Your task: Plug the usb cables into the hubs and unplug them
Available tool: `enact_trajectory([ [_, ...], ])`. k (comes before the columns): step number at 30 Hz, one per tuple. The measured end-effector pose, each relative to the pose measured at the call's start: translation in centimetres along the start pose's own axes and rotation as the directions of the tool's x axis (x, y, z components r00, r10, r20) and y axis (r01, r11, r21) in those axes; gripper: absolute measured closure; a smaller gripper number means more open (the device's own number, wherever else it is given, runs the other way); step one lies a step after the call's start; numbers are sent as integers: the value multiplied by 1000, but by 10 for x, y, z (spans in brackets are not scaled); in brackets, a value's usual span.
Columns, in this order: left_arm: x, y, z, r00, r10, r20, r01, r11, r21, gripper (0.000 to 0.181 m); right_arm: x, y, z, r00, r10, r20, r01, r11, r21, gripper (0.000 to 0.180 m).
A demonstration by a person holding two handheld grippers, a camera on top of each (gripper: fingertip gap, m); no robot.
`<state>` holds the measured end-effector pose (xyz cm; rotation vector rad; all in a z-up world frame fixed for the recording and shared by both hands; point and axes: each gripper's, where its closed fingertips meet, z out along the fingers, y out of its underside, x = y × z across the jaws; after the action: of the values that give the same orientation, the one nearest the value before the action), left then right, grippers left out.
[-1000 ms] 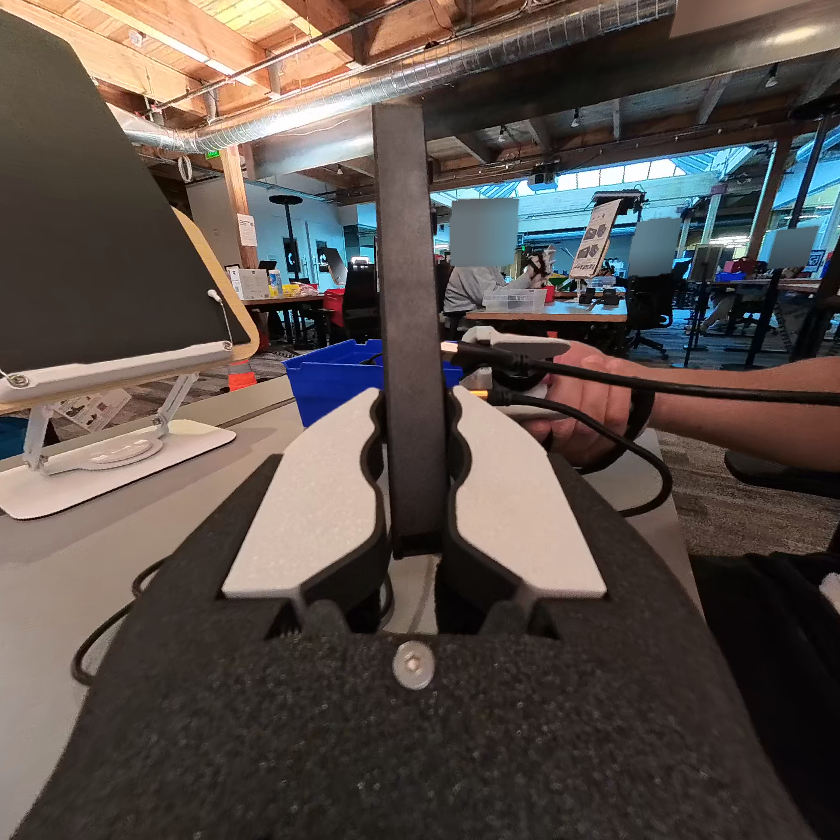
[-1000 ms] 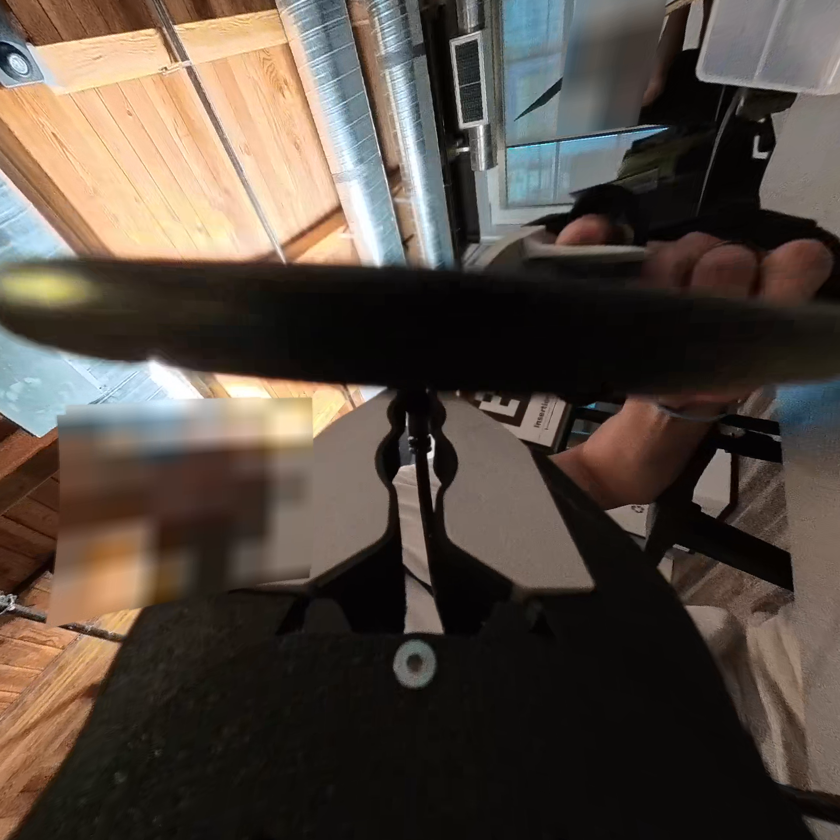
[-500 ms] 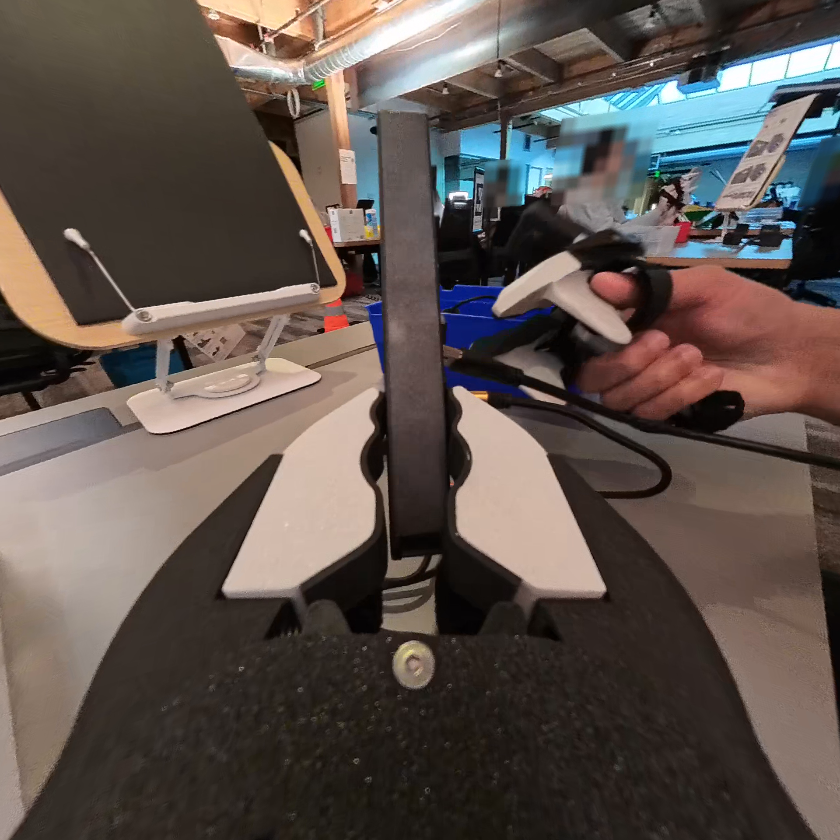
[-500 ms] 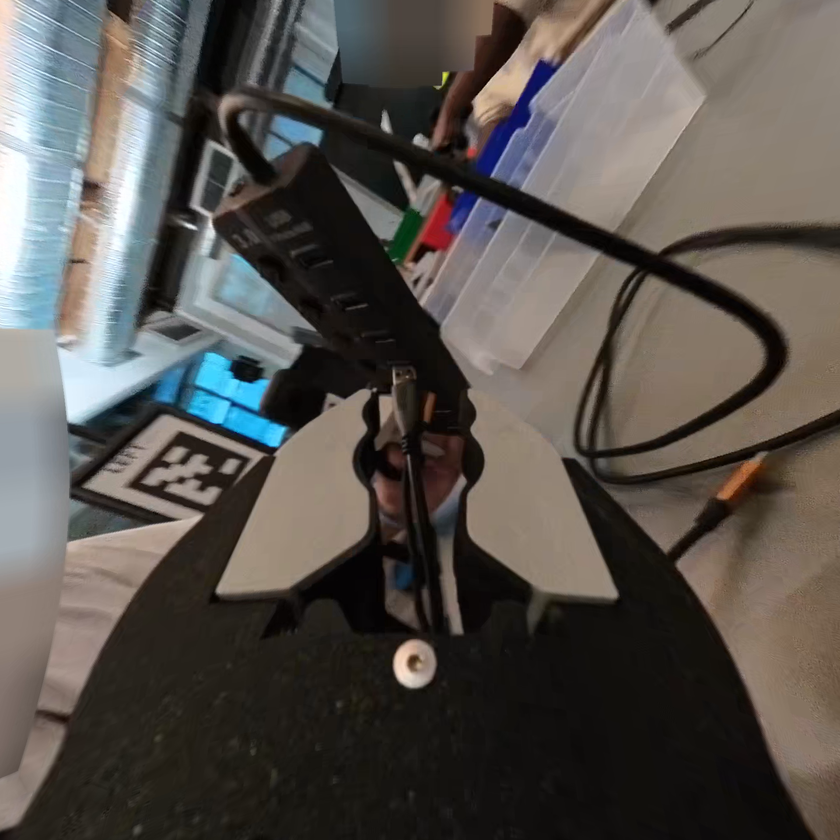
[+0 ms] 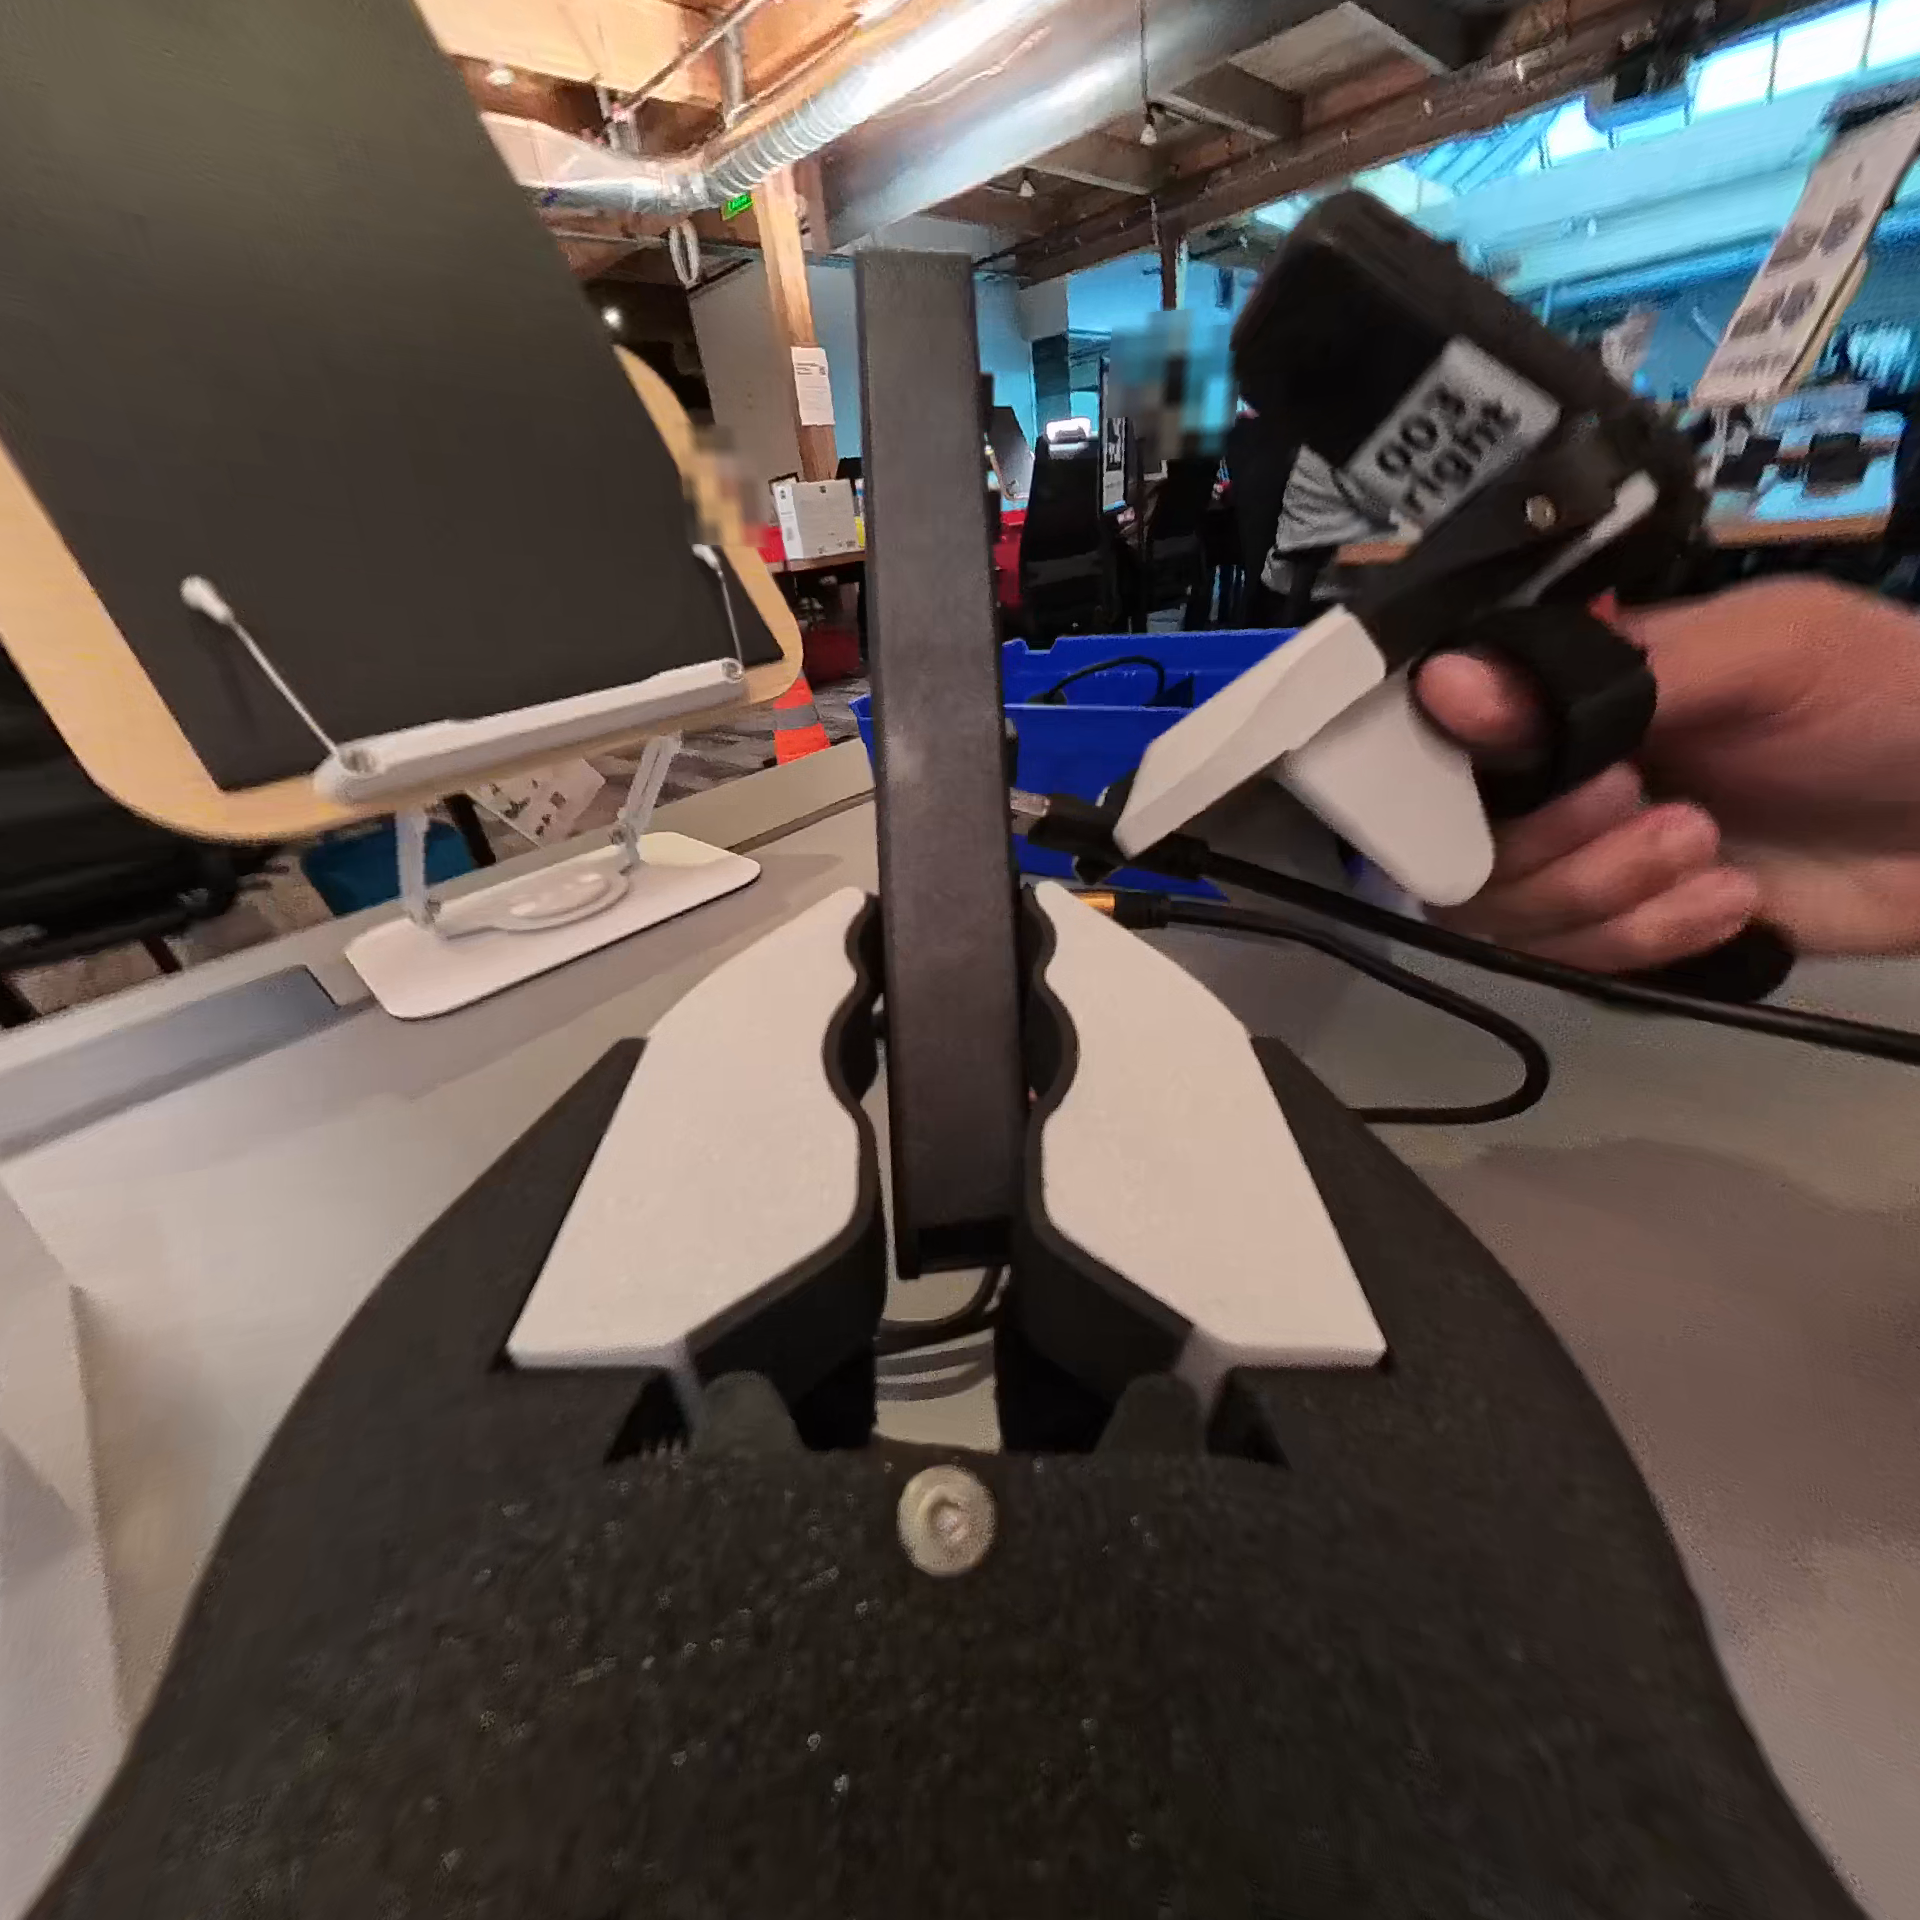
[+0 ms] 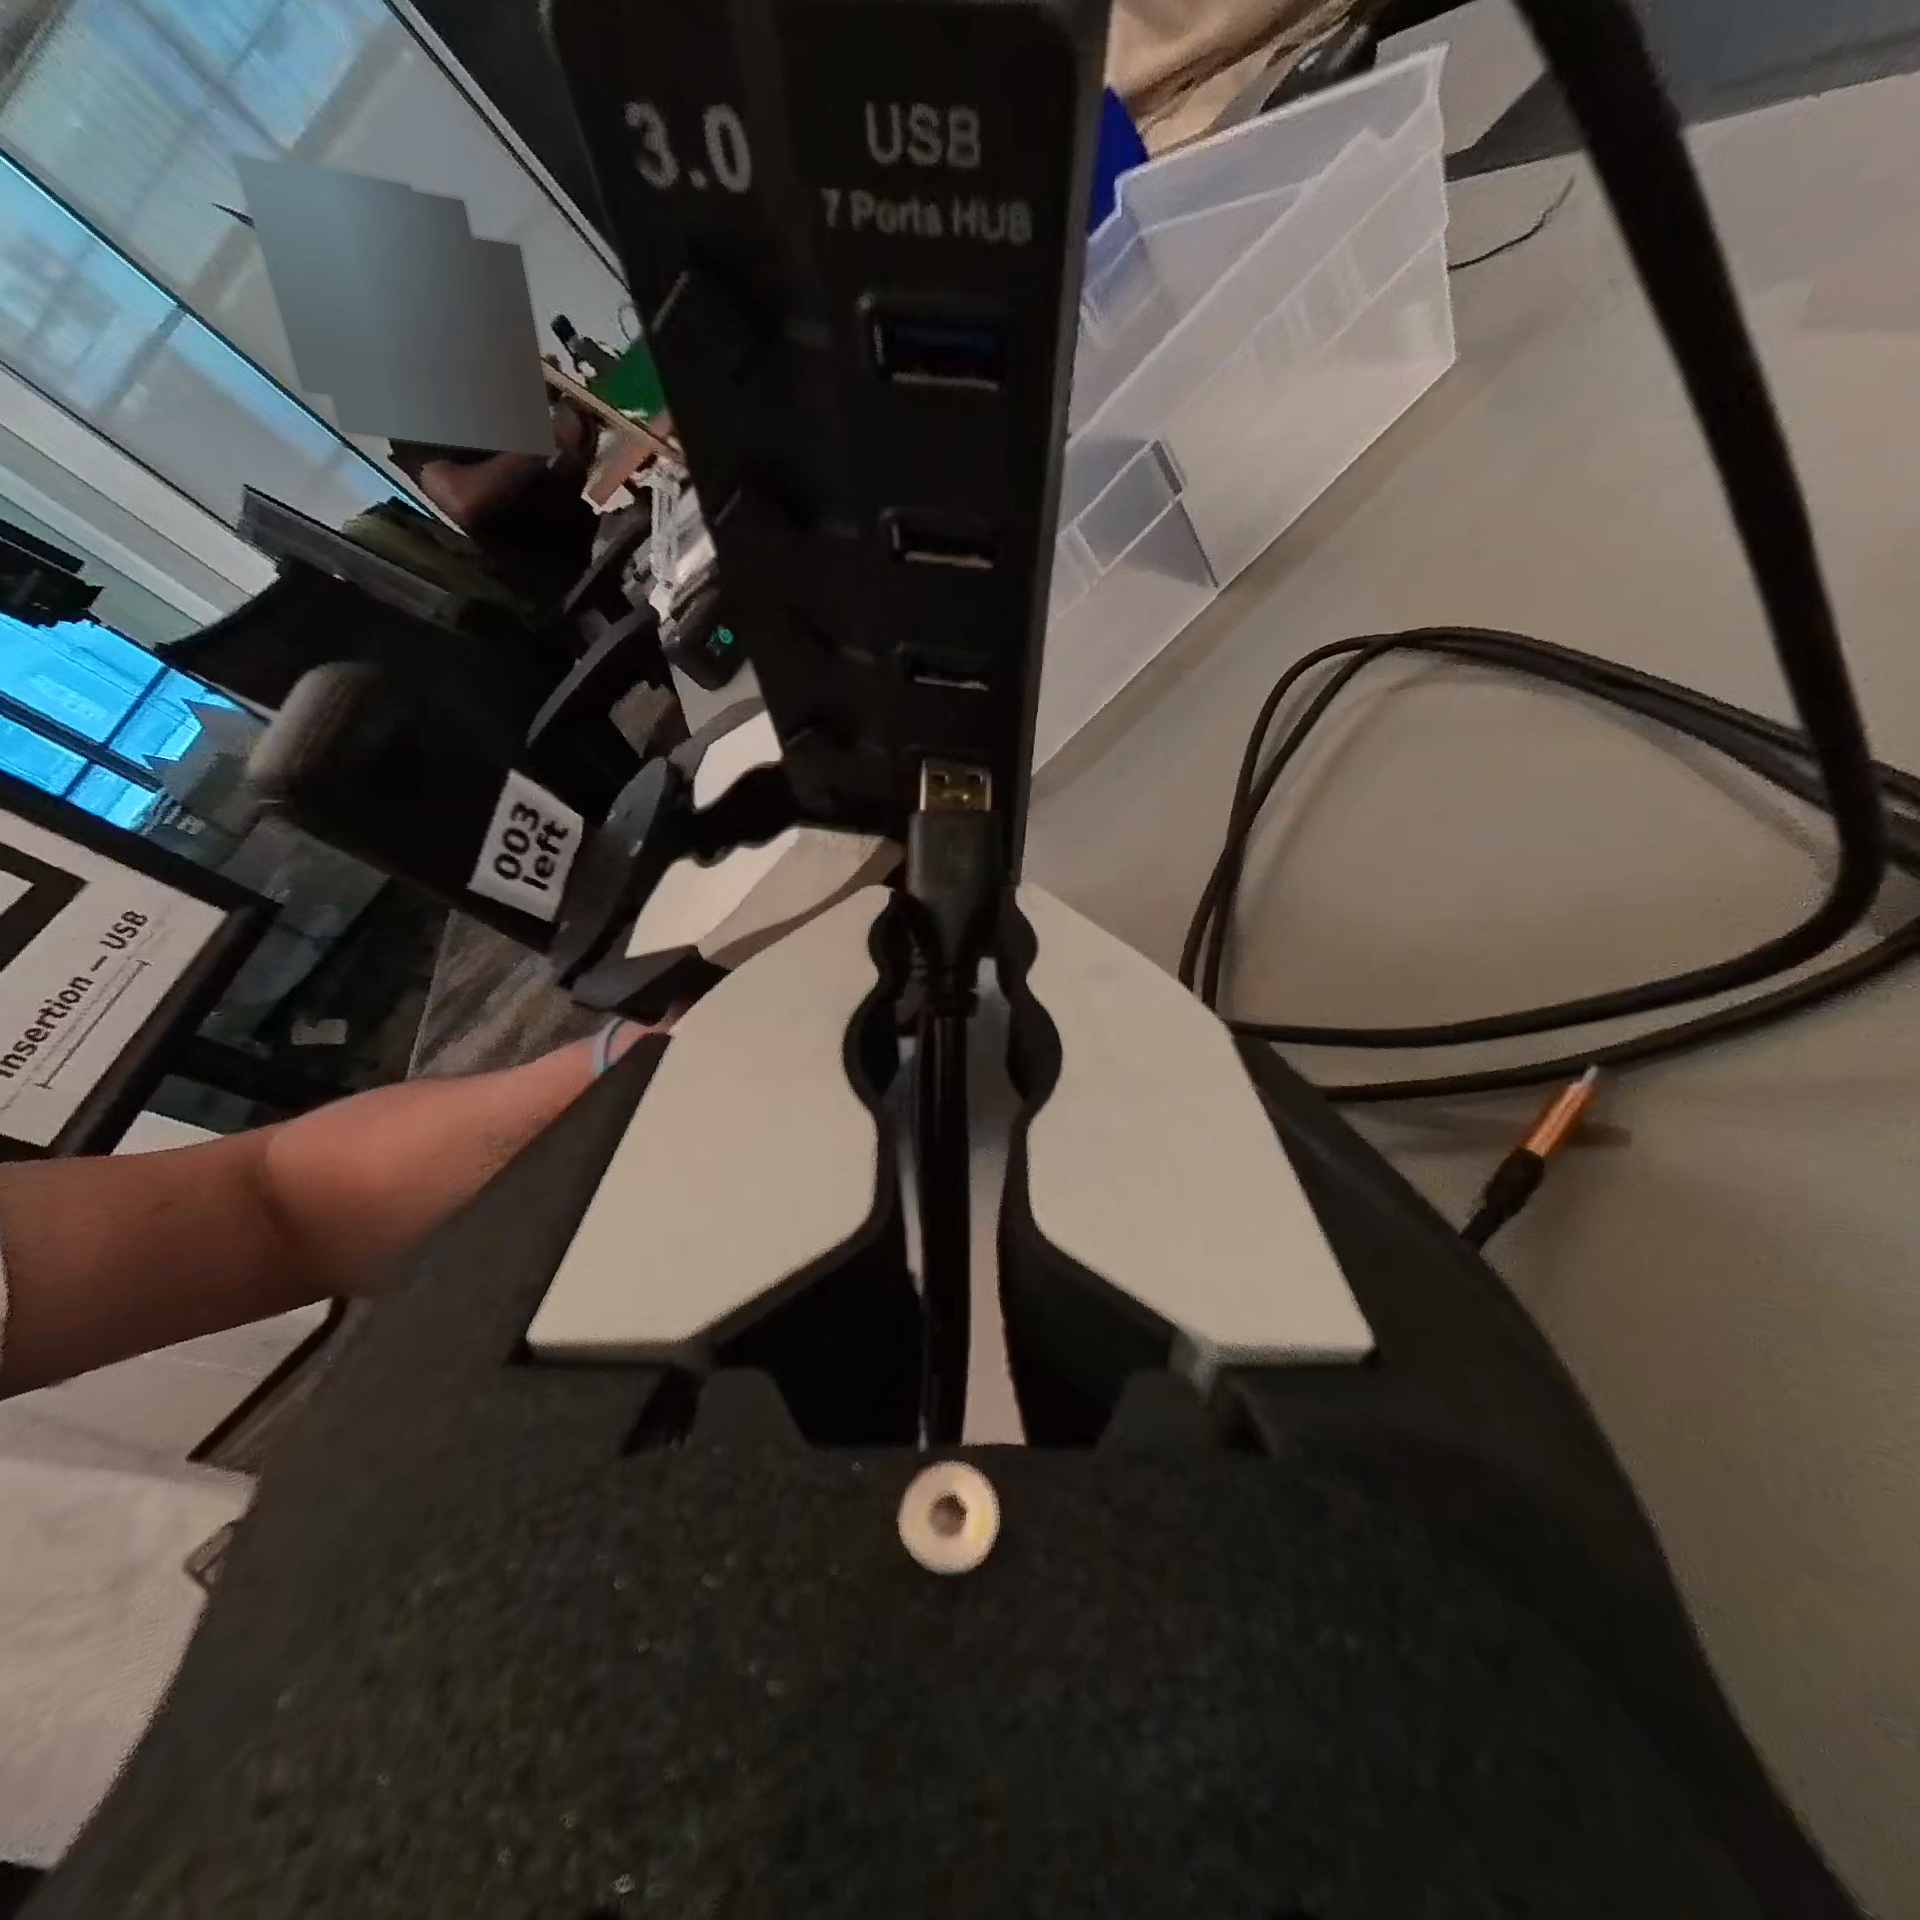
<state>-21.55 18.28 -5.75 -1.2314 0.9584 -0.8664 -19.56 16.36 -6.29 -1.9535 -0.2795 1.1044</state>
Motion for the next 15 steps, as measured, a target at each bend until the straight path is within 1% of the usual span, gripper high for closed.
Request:
enact_trajectory([
  [2, 3, -1, -2, 997, 68, -37, -69, 997, -18, 157, -3, 4, -1, 1000, 21, -21, -22, 998, -64, 164],
  [3, 4, -2, -3, 996, 70, -58, -72, 997, -25, 157, -6, 6, -2, 999, 34, -16, -35, 995, -92, 164],
  [5, 6, -4, -4, 997, 13, -81, -16, 1000, -27, 157, -10, 6, -5, 999, 42, -14, -44, 992, -121, 164],
  [7, 9, -4, -3, 995, 14, -99, -17, 999, -38, 157, -11, 6, -8, 999, 34, -26, -38, 987, -155, 164],
  [10, 11, -3, -2, 992, 62, -106, -69, 996, -64, 157, -10, 1, -13, 999, 31, -35, -36, 987, -159, 164],
  [12, 12, -1, 1, 994, 45, -98, -53, 995, -81, 157, -7, 4, -12, 999, 24, -48, -32, 985, -170, 164],
  [14, 14, 5, 1, 993, 67, -100, -78, 991, -105, 157, -2, 9, -10, 997, -13, -82, -2, 985, -173, 164],
  [15, 14, 4, 2, 994, 45, -98, -55, 993, -103, 157, -3, 8, -10, 998, 11, -69, -22, 986, -165, 164],
])
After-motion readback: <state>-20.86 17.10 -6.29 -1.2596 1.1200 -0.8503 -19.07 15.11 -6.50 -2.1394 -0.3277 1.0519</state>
